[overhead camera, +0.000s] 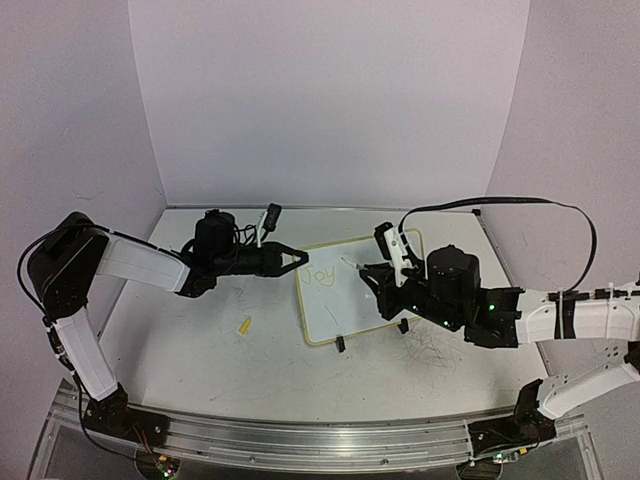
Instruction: Write a sentence on the whiteboard
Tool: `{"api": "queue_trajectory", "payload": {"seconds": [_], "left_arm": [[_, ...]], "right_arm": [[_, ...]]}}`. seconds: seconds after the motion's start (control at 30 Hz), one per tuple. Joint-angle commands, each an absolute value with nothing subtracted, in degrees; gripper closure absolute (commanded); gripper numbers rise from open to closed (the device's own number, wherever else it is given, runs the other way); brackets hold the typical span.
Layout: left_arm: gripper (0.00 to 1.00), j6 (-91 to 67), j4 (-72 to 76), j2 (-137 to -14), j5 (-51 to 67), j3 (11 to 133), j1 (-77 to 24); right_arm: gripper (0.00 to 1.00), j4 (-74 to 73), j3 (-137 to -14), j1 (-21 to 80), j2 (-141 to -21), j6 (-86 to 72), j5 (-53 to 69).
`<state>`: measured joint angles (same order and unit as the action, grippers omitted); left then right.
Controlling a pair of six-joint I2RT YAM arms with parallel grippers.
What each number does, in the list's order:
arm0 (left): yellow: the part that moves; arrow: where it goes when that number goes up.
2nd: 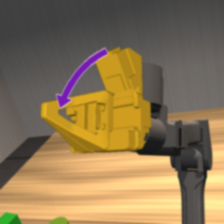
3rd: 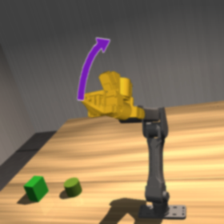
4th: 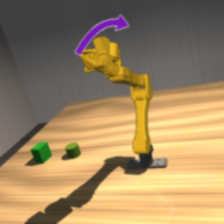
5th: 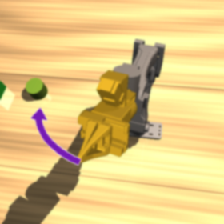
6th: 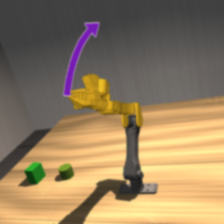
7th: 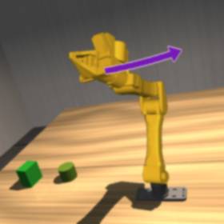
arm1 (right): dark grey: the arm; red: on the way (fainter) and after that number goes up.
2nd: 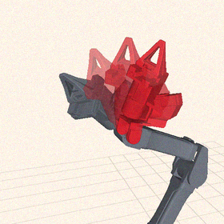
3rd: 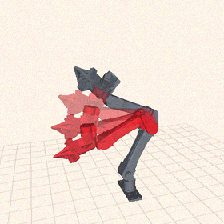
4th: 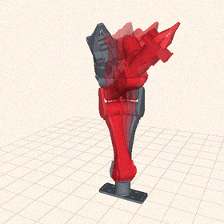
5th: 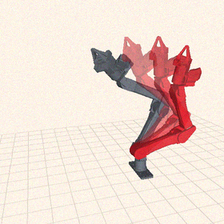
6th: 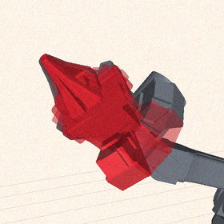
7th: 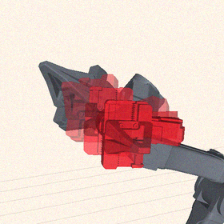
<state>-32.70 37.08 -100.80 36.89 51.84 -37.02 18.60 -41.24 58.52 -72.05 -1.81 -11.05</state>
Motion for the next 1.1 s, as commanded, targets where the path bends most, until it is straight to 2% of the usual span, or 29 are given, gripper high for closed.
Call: {"api": "queue_trajectory", "payload": {"seconds": [0.0, 0.33, 0.73, 0.9, 1.07], "left_arm": [[0.9, -31.2, 38.4, -101.8, 36.2, 54.4, -37.1], [1.0, -29.2, 38.4, -102.3, 36.5, 54.0, -37.1], [1.0, -25.8, 37.9, -101.1, 36.4, 52.5, -37.1], [1.0, -25.2, 37.8, -101.0, 36.2, 52.1, -37.1], [1.0, -24.7, 37.8, -100.8, 36.2, 52.0, -37.1]], "right_arm": [[1.0, 21.0, -40.5, 58.3, -71.5, -4.1, -11.1], [1.0, 18.7, -42.6, 58.0, -72.9, 2.5, -11.4], [1.0, 20.1, -43.1, 57.1, -74.9, 2.1, -7.4], [1.0, 20.1, -44.3, 55.9, -77.8, -0.2, -12.3], [1.0, 20.3, -44.2, 53.3, -77.8, -2.0, -10.1]]}}
